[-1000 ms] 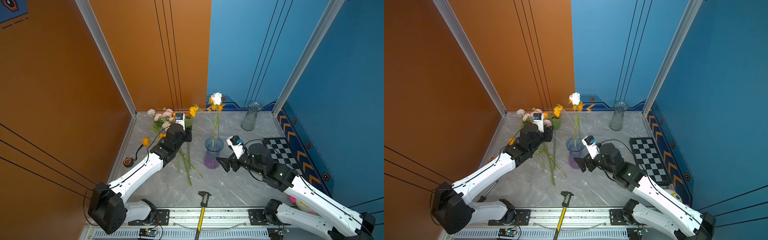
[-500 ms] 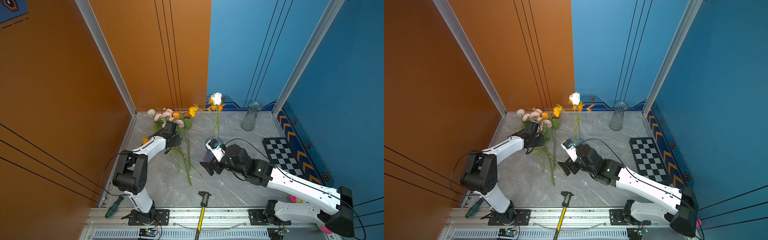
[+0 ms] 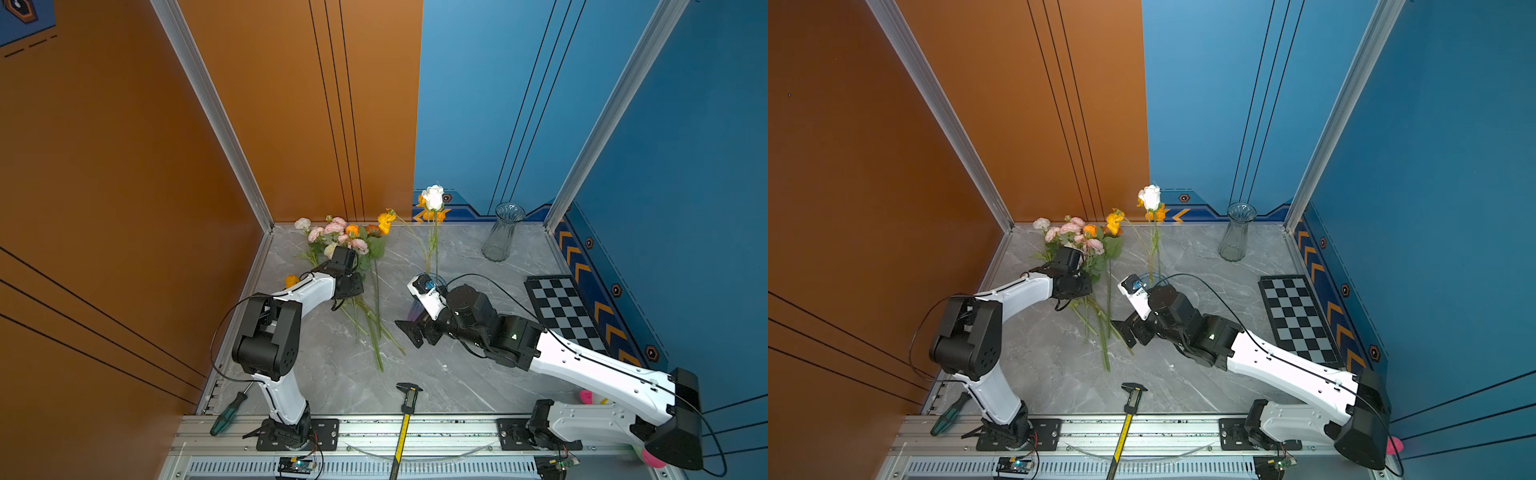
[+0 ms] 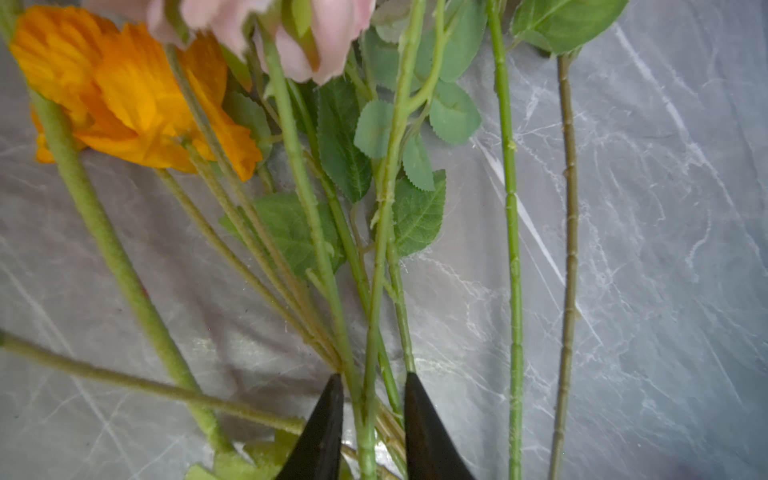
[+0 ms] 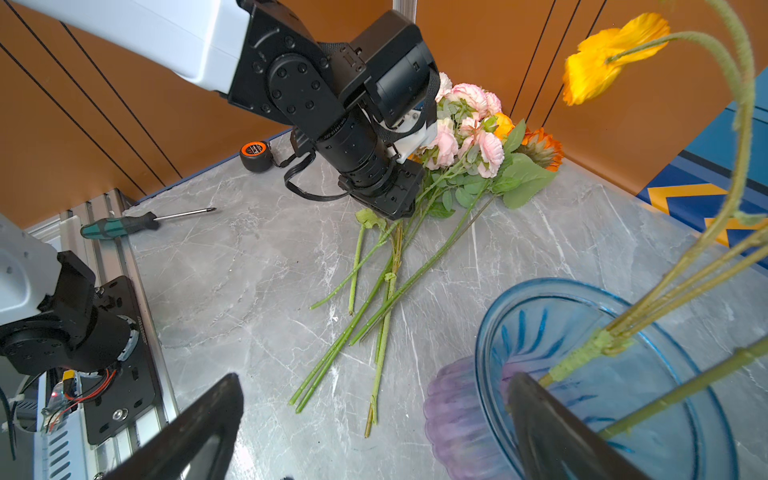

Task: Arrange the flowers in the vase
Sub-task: 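Grasp the pink rose stems in the bunch with the left gripper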

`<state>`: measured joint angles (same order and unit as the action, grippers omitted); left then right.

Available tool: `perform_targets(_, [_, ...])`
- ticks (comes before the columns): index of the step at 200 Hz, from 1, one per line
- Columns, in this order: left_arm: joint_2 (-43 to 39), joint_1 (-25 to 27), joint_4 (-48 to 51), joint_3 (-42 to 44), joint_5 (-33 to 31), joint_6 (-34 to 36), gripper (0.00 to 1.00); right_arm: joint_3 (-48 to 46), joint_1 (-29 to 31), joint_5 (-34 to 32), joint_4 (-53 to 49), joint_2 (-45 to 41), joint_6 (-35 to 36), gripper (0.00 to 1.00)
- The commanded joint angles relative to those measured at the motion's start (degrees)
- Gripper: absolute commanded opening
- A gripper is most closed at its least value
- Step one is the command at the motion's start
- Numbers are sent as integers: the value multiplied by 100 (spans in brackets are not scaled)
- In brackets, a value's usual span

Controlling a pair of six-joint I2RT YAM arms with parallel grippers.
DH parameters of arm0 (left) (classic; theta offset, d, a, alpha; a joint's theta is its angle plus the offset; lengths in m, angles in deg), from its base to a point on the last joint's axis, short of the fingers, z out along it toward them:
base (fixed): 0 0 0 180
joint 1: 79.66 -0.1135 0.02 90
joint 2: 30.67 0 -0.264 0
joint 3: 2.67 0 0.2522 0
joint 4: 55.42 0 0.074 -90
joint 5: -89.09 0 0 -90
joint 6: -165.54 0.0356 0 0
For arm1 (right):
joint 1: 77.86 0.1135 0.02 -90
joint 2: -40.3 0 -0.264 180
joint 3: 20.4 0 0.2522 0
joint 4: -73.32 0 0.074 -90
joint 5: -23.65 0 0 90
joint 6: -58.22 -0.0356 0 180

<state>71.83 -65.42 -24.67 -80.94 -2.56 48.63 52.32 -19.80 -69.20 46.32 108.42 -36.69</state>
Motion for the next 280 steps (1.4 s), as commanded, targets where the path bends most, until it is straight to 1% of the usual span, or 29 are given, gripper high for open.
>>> perform_targets(1, [180, -79, -64, -143, -46, -73, 27, 59, -46, -33, 41, -49, -45, 100])
perform_targets(34, [384, -107, -60, -327, -81, -86, 28, 28, -70, -74, 24, -97, -26, 100])
perform_targets(92, [493, -106, -77, -462, -246, -19, 27, -22, -103, -81, 8, -106, -32, 100])
perform_targets(131, [707, -116, -80, -655, -263, -19, 26, -25, -111, -90, 5, -87, -45, 100])
perform_targets(183, [697, -99, -82, -708, -379, -51, 26, -26, -121, -91, 5, -41, -53, 100])
perform_targets(230, [714, -110, -71, -740, -304, -55, 10, 10, -130, -55, 7, 35, -45, 100])
perform_targets(253, [577, -106, -8, -663, -259, -58, 9, 10, -136, -51, 14, 61, -43, 100])
perform_targets(280, [231, -106, 110, -472, -262, -52, 9, 11, -137, 15, 73, 128, -38, 100])
